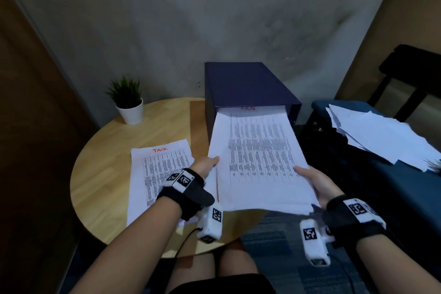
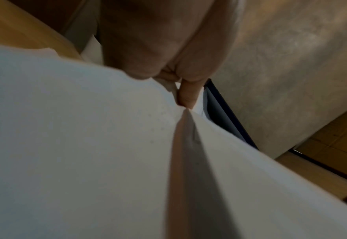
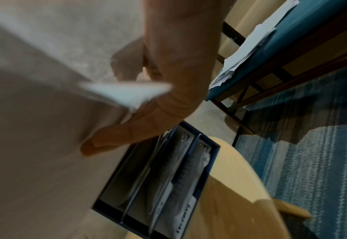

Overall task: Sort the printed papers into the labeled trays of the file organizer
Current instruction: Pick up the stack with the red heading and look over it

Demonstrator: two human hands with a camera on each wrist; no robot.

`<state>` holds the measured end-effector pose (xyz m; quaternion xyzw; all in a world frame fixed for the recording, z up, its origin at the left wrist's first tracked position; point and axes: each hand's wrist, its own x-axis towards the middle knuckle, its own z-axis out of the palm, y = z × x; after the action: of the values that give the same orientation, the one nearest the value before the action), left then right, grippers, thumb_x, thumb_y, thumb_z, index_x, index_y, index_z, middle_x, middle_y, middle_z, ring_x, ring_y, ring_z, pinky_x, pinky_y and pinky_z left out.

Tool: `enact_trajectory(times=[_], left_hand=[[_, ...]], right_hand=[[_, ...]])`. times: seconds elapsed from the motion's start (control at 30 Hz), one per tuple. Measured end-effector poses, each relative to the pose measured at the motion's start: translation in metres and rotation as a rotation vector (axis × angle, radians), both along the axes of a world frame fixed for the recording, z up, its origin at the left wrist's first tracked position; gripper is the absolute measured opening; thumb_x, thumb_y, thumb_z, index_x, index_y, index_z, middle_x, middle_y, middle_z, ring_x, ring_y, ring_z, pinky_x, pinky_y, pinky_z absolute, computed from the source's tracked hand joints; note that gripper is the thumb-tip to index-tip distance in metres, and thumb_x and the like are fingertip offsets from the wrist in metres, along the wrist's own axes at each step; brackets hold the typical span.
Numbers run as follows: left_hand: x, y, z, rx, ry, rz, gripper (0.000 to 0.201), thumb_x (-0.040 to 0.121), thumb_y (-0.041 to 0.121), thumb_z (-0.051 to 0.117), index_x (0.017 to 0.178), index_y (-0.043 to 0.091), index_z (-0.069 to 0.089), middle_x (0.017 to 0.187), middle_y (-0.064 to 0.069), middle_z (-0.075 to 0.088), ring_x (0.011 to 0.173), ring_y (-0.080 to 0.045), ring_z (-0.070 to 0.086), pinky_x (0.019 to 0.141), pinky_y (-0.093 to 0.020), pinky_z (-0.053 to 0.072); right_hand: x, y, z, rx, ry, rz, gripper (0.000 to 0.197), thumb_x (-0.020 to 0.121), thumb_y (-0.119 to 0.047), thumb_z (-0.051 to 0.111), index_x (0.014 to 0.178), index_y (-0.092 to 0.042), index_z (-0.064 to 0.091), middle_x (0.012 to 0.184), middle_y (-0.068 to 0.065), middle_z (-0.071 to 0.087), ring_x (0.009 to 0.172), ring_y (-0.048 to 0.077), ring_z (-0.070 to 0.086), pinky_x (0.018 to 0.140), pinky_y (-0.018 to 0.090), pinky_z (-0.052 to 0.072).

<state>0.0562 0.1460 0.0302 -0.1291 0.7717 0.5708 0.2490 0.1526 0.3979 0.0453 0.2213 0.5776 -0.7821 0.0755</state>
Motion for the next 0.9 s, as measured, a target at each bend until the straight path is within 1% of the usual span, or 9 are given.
enact_trajectory(times=[0.1, 0.2, 0.27, 0.3, 0.33, 0.4, 0.57, 0.7, 0.9], left_hand=[[-0.016, 0.005, -0.003, 0.026, 0.044, 0.075, 0.03, 0.097, 0.025, 0.049, 0.107, -0.001, 0.059, 0.07, 0.002, 0.041, 0.073, -0.018, 0.047, 0.087, -0.035, 0.043], [-0.029, 0.02, 0.009, 0.017, 0.052, 0.091, 0.033, 0.098, 0.022, 0.043, 0.067, 0.014, 0.043, 0.07, -0.002, 0.041, 0.088, -0.025, 0.045, 0.09, -0.036, 0.04], [-0.039, 0.031, 0.018, 0.046, 0.055, 0.086, 0.034, 0.101, 0.02, 0.035, 0.085, -0.003, 0.054, 0.086, -0.023, 0.052, 0.089, -0.034, 0.051, 0.086, -0.033, 0.037], [-0.045, 0.037, 0.021, 0.06, 0.055, 0.09, 0.038, 0.102, 0.02, 0.033, 0.108, -0.012, 0.053, 0.112, -0.03, 0.054, 0.106, -0.039, 0.052, 0.092, -0.034, 0.038], [-0.048, 0.041, 0.026, 0.078, 0.056, 0.099, 0.044, 0.102, 0.022, 0.033, 0.127, -0.014, 0.044, 0.134, -0.028, 0.047, 0.122, -0.038, 0.047, 0.098, -0.035, 0.037], [-0.055, 0.046, 0.029, 0.149, 0.071, 0.103, 0.05, 0.101, 0.026, 0.036, 0.137, -0.008, 0.037, 0.146, -0.022, 0.039, 0.132, -0.036, 0.041, 0.096, -0.034, 0.038], [-0.088, 0.05, -0.02, 0.411, -0.005, 0.089, 0.086, 0.072, 0.056, 0.057, 0.141, 0.008, 0.04, 0.145, -0.012, 0.046, 0.129, -0.032, 0.048, 0.106, -0.047, 0.041], [-0.055, 0.017, -0.002, 0.48, -0.06, 0.076, 0.052, 0.1, 0.045, 0.029, 0.133, 0.009, 0.046, 0.125, -0.01, 0.059, 0.114, -0.027, 0.058, 0.083, -0.03, 0.049], [-0.064, -0.069, -0.049, 0.231, -0.066, 0.33, 0.028, 0.099, 0.024, 0.043, 0.12, 0.011, 0.055, 0.104, -0.004, 0.062, 0.088, -0.019, 0.06, 0.058, -0.023, 0.041]], right_hand=[[-0.004, -0.01, 0.007, -0.149, 0.061, -0.076, 0.02, 0.098, -0.017, 0.043, 0.104, -0.011, 0.061, 0.077, 0.002, 0.076, 0.064, 0.014, 0.073, 0.05, 0.022, 0.056], [-0.006, -0.019, 0.001, -0.32, 0.116, -0.226, 0.022, 0.098, -0.025, 0.042, 0.093, -0.014, 0.061, 0.066, -0.001, 0.074, 0.053, 0.008, 0.069, 0.047, 0.018, 0.055], [-0.007, -0.026, -0.005, -0.42, 0.151, -0.339, 0.029, 0.092, -0.041, 0.047, 0.095, -0.015, 0.06, 0.071, 0.002, 0.074, 0.055, 0.011, 0.071, 0.05, 0.022, 0.057], [-0.008, -0.029, -0.009, -0.459, 0.169, -0.381, 0.036, 0.088, -0.049, 0.048, 0.098, -0.016, 0.059, 0.082, 0.005, 0.073, 0.061, 0.015, 0.073, 0.052, 0.025, 0.058], [-0.009, -0.033, -0.012, -0.492, 0.177, -0.402, 0.041, 0.086, -0.054, 0.048, 0.1, -0.016, 0.057, 0.094, 0.007, 0.069, 0.069, 0.021, 0.074, 0.054, 0.027, 0.059], [-0.014, -0.041, -0.013, -0.488, 0.147, -0.381, 0.039, 0.09, -0.052, 0.045, 0.1, -0.015, 0.052, 0.104, 0.007, 0.055, 0.085, 0.029, 0.068, 0.056, 0.029, 0.06], [-0.061, -0.06, 0.001, -0.224, 0.075, -0.213, 0.026, 0.096, -0.012, 0.049, 0.122, -0.008, 0.052, 0.095, 0.003, 0.061, 0.071, 0.017, 0.061, 0.044, 0.018, 0.053], [-0.108, -0.066, 0.007, -0.113, 0.048, -0.272, 0.034, 0.095, -0.005, 0.05, 0.127, 0.006, 0.046, 0.111, 0.015, 0.06, 0.073, 0.018, 0.063, 0.043, 0.016, 0.051], [-0.163, -0.075, 0.014, -0.035, 0.039, -0.187, 0.01, 0.098, -0.014, 0.047, 0.094, -0.005, 0.047, 0.071, 0.007, 0.049, 0.035, 0.007, 0.046, 0.029, 0.012, 0.032]])
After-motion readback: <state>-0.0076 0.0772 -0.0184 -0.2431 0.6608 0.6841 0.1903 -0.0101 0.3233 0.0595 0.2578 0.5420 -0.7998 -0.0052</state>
